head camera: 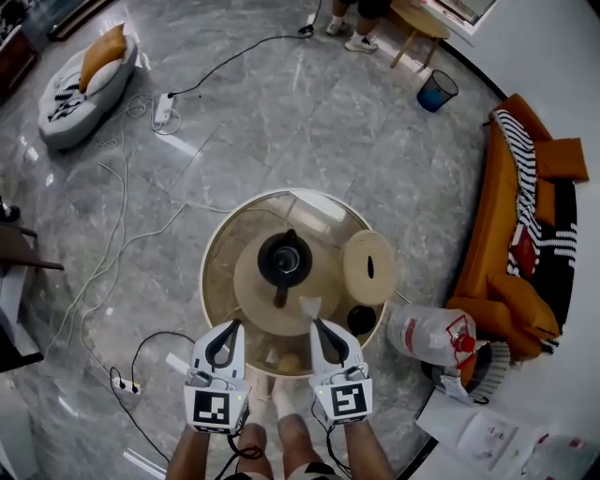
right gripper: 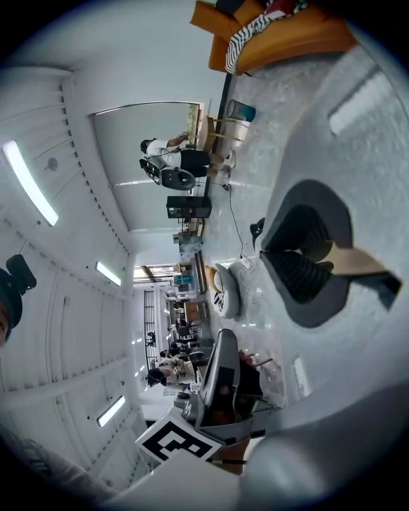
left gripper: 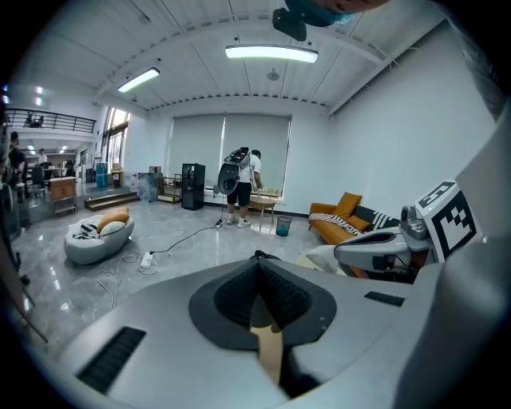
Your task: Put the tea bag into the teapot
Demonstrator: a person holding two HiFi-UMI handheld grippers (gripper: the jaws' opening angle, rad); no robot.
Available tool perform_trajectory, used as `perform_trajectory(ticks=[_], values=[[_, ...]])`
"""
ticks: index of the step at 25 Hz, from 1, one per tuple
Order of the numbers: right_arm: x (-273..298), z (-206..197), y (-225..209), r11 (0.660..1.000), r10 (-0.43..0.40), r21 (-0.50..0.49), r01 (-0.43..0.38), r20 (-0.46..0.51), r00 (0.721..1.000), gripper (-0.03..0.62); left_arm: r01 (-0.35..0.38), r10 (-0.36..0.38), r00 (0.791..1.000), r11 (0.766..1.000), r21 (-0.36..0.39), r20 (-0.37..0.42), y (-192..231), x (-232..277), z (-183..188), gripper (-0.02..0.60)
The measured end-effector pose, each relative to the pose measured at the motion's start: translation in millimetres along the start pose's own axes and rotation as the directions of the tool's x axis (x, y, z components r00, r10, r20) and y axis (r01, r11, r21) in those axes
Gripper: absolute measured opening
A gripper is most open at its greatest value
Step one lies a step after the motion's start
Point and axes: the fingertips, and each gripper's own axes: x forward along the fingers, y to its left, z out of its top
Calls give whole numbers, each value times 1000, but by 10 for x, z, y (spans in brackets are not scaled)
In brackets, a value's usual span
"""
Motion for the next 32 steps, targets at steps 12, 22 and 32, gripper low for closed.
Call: perform_trajectory(ticks=[12, 22, 32], values=[[407, 434, -146, 999, 21, -43, -19, 50, 998, 2, -29, 27, 999, 998, 51, 40, 256, 223, 233, 17], [905, 204, -147, 997, 71, -37, -71, 10, 997, 2, -71, 71, 997, 997, -37, 1, 408, 463, 34, 17], [1311, -60, -196, 994, 101, -37, -101, -1, 995, 2, -99, 97, 995, 992, -73, -28, 552, 660, -165, 17]])
